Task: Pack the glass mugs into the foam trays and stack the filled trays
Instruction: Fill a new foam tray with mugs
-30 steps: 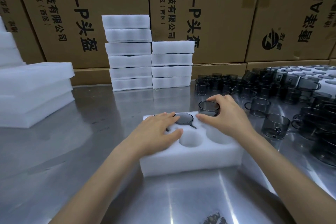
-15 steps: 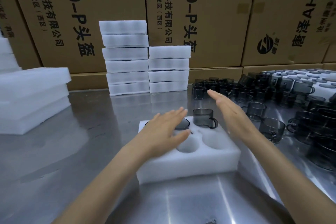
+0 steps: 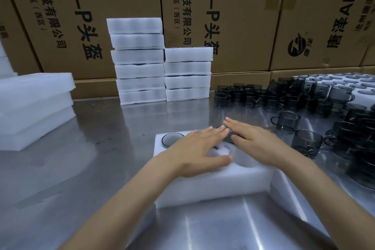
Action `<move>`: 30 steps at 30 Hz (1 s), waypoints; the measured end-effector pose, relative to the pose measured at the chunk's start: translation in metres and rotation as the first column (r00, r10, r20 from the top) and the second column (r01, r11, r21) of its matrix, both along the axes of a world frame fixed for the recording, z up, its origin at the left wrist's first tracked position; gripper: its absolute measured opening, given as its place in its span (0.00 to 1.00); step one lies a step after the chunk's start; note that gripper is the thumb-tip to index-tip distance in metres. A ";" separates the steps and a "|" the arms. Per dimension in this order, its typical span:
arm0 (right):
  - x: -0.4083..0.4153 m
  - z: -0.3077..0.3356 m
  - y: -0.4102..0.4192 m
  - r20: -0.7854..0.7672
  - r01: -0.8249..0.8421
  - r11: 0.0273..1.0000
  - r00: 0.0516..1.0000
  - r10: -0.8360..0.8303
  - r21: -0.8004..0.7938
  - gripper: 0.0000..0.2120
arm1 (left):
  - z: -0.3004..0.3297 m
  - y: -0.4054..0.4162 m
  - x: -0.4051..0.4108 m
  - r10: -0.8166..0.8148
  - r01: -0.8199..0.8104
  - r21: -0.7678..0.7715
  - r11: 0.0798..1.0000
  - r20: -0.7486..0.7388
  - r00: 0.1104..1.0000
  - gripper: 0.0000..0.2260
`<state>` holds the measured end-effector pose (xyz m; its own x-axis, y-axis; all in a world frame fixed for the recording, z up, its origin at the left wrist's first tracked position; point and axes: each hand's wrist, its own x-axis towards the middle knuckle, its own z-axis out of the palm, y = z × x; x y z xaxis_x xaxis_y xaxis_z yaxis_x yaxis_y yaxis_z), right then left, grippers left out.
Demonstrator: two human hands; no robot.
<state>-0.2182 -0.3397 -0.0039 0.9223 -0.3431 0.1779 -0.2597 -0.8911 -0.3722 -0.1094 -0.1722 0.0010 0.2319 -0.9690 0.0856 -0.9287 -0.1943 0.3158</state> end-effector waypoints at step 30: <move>-0.044 -0.020 -0.030 0.050 0.773 0.623 0.632 -0.774 -0.123 0.28 | -0.002 0.016 -0.019 0.229 -0.122 -0.503 0.856 0.157 0.961 0.09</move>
<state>-0.2620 -0.3696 -0.0238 0.3288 -0.9065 0.2649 -0.8763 -0.3974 -0.2724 -0.1281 -0.1567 -0.0013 0.3196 -0.7361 0.5966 -0.9473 -0.2323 0.2208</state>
